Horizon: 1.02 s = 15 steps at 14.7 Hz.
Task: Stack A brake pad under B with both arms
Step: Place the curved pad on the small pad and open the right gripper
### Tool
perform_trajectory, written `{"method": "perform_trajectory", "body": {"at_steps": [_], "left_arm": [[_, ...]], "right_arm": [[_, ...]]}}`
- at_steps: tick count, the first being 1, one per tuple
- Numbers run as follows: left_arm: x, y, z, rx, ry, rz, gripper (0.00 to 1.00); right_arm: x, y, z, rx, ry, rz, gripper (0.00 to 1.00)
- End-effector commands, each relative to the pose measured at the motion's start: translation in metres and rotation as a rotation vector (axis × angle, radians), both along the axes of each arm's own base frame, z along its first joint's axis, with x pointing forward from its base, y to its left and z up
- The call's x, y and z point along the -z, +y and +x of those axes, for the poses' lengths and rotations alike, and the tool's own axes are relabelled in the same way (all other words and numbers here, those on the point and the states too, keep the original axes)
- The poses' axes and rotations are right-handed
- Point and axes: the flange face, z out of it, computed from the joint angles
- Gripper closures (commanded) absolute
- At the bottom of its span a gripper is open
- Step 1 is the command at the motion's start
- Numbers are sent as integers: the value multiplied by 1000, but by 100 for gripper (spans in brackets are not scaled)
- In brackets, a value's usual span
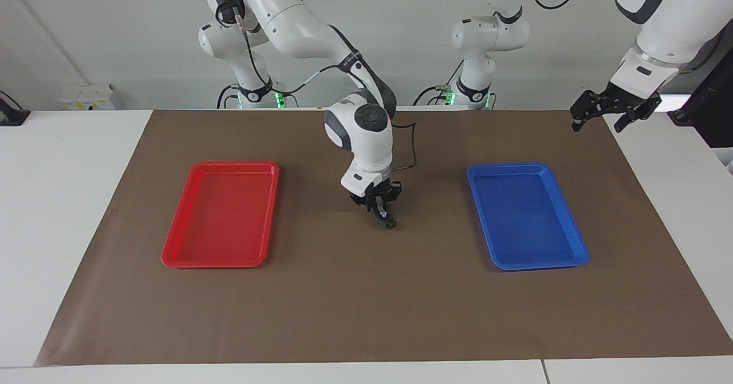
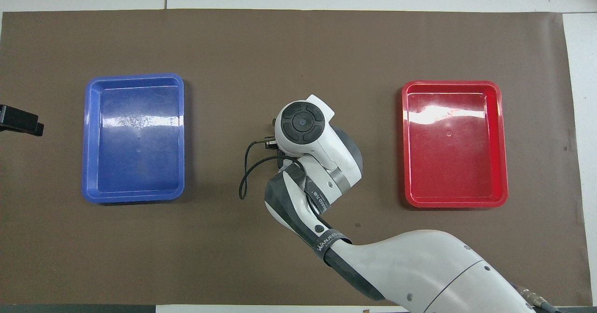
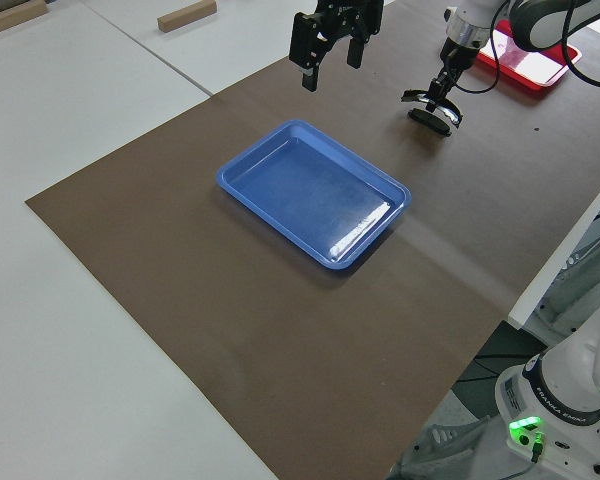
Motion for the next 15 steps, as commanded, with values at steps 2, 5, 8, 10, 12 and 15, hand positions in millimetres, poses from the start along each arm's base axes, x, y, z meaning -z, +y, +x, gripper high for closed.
{"method": "perform_trajectory", "body": {"at_steps": [2,5,8,10,12,15], "left_arm": [[2,3,-1,-2,23,8,1],[4,3,-2,-3,24,8,1],[8,2,-2,-1,21,8,1],[6,2,-3,-1,12,8,1],[6,2,-3,-1,12,8,1],[7,2,-3,1,12,8,1]], "right_arm": [[-1,8,-4,-3,-29,7,100],[4,6,-7,-4,-28,6,100],[13,4,-15,-7,-33,11,100],[12,4,-15,-7,-33,11,95],[13,3,-14,-6,-31,9,32],[10,3,-14,-4,-29,7,0]]}}
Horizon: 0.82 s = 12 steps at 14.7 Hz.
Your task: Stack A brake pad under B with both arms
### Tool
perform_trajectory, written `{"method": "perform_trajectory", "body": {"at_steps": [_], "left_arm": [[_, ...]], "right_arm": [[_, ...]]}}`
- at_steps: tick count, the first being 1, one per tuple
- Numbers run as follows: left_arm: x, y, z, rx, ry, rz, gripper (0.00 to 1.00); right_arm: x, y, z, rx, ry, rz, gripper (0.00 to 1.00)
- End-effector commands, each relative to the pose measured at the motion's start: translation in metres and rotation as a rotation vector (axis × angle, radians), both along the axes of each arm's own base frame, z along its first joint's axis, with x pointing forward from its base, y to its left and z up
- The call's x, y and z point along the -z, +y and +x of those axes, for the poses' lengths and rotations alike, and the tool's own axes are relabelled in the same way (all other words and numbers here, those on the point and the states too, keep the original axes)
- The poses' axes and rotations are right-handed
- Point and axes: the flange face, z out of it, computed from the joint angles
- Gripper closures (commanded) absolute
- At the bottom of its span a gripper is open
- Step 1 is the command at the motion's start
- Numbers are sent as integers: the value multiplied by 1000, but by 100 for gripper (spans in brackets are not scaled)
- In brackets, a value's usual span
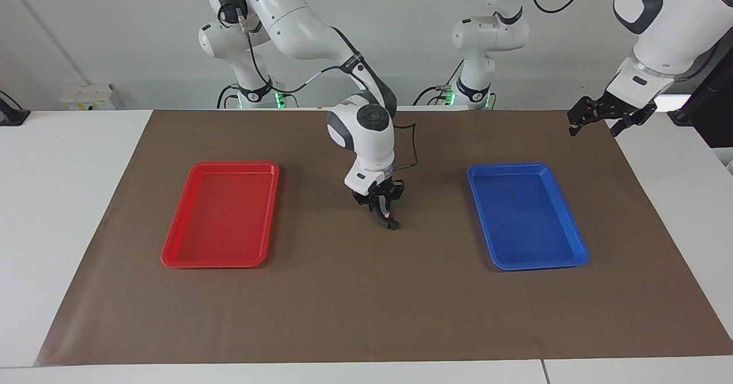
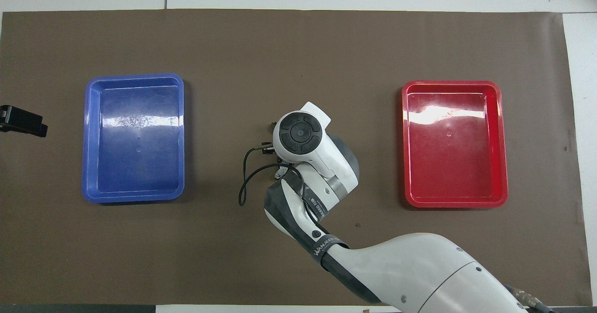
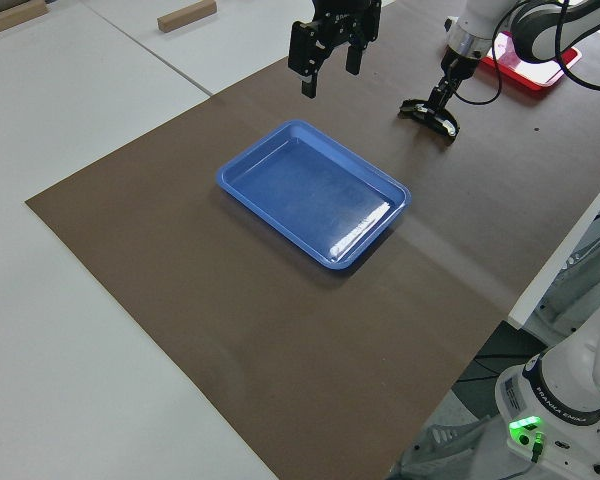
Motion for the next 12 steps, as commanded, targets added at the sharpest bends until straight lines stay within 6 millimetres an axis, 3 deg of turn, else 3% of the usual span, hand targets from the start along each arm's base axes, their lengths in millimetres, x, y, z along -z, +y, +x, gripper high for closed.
{"method": "perform_trajectory", "body": {"at_steps": [1,3,5,6,10,12], "left_arm": [[-1,2,-5,1,-5,7,1],[0,2,-5,0,-3,7,1],[0,2,-5,0,-3,7,1],[1,2,-5,0,-2,7,1],[1,2,-5,0,-2,7,1],[0,0,-5,3,-8,8,1]], "right_arm": [[-4,-1,-3,10,-10,-8,0],[-13,-1,0,17,-4,-14,0],[-45,-14,6,60,-15,-14,0],[-64,-32,13,98,-25,-16,0],[-145,-153,56,275,-58,-22,0],[-178,-206,61,285,-54,-60,0]]}}
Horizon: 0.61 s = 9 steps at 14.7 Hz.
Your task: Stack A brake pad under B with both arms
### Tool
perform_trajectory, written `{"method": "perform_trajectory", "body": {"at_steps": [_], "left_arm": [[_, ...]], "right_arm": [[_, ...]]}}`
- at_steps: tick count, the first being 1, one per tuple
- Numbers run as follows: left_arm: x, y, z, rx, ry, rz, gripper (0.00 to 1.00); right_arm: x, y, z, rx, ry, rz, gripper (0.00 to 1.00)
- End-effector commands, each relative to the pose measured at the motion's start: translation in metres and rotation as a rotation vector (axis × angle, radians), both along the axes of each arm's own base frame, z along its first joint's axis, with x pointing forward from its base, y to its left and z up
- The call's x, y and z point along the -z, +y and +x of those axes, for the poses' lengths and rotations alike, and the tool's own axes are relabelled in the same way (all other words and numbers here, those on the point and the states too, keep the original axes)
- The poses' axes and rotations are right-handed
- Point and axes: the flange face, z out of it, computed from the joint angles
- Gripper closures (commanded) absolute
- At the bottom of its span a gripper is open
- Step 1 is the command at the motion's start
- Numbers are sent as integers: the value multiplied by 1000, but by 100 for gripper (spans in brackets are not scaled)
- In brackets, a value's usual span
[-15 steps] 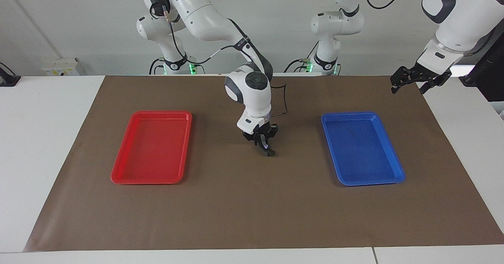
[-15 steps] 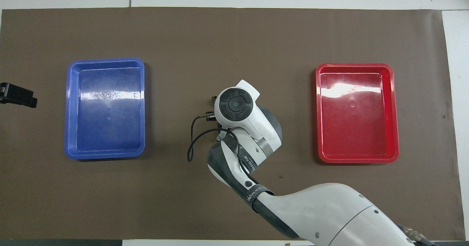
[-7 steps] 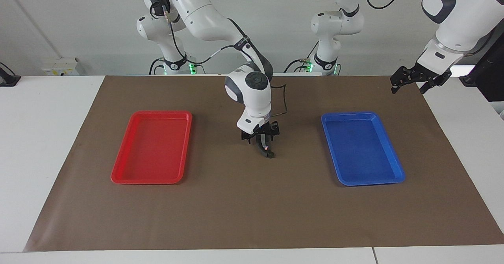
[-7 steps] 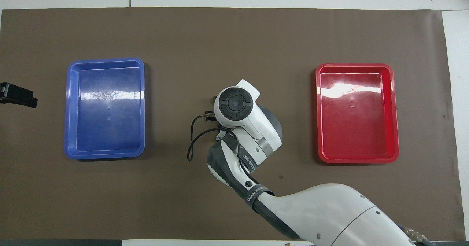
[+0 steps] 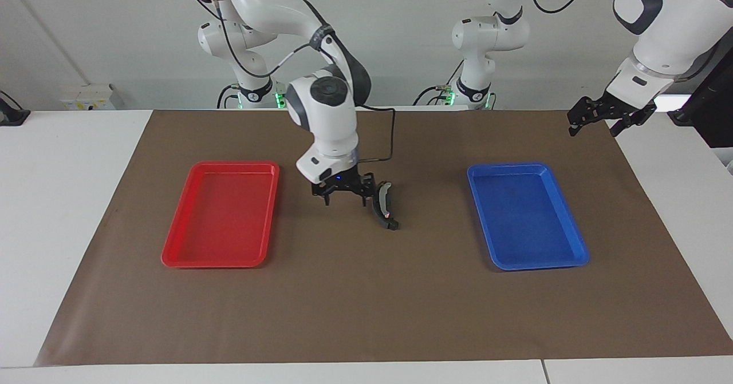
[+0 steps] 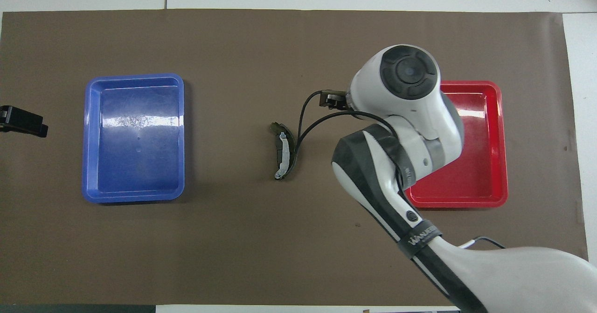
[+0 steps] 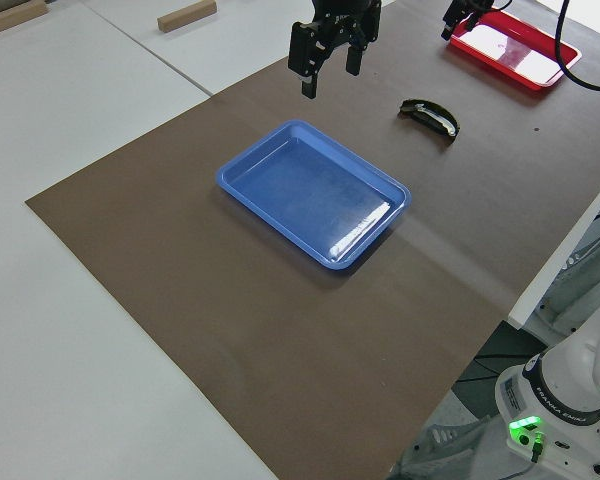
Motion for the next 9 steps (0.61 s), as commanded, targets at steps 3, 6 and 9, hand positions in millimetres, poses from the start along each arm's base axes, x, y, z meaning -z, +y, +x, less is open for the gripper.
{"method": "perform_trajectory", "body": {"at_steps": [3,6,9], "left_arm": [[0,-5,-3,12,-20,8,1],[0,-7,-4,17,-14,8,1],[0,-7,-3,18,-17,8,1]], "right_arm": [[-70,-134,-6,1,32,-80,0],[-103,-190,-23,12,59,-92,0],[-131,-215,-45,-5,92,-92,0]]}}
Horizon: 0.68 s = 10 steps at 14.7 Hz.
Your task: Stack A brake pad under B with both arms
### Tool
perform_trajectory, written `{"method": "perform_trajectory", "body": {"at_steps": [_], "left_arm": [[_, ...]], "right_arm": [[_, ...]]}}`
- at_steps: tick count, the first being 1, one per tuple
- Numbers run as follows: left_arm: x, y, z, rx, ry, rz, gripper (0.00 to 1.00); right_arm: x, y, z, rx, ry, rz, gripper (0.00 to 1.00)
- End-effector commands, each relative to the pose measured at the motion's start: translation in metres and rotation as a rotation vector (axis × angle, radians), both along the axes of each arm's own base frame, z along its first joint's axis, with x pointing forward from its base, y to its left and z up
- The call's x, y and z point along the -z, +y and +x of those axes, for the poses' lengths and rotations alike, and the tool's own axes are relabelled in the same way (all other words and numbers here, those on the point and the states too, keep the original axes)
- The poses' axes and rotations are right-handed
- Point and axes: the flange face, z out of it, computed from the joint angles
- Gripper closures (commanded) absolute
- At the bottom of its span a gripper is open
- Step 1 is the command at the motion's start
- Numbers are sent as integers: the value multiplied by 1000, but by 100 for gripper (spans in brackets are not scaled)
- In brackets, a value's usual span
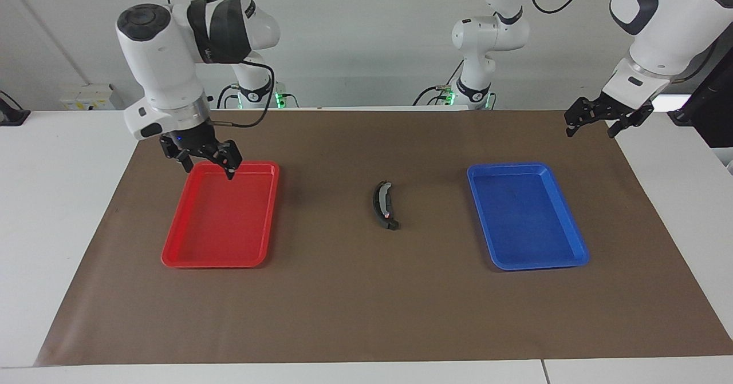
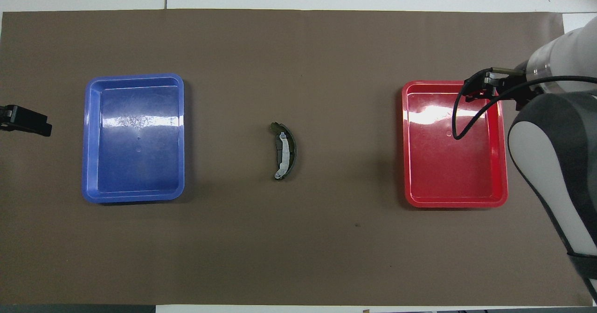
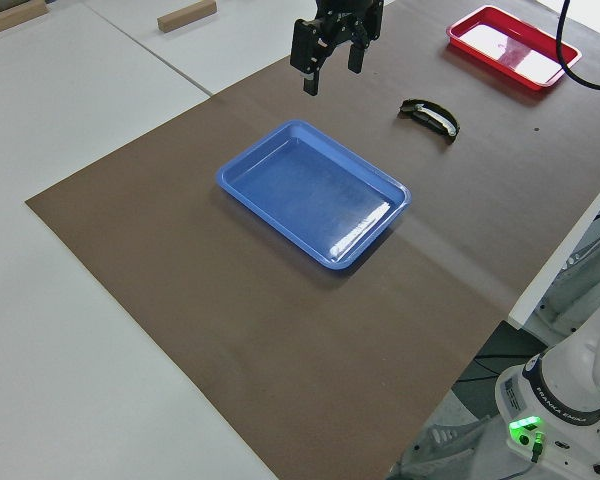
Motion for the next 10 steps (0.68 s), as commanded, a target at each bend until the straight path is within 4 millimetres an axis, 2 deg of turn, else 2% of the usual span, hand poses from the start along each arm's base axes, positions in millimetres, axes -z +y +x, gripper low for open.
{"method": "perform_trajectory", "body": {"at_steps": [1,3,5,10], "left_arm": [[0,0,-4,5,-12,7,1],[0,0,-4,5,-12,7,1],[0,0,-4,7,-13,7,1],[0,1,-4,7,-16,7,1]], "right_arm": [[-22,-12,-25,-35,28,-1,0],[-34,-40,-35,-48,56,14,0],[-50,-66,-37,-93,88,39,0],[-50,-68,-41,-70,112,45,0]]}}
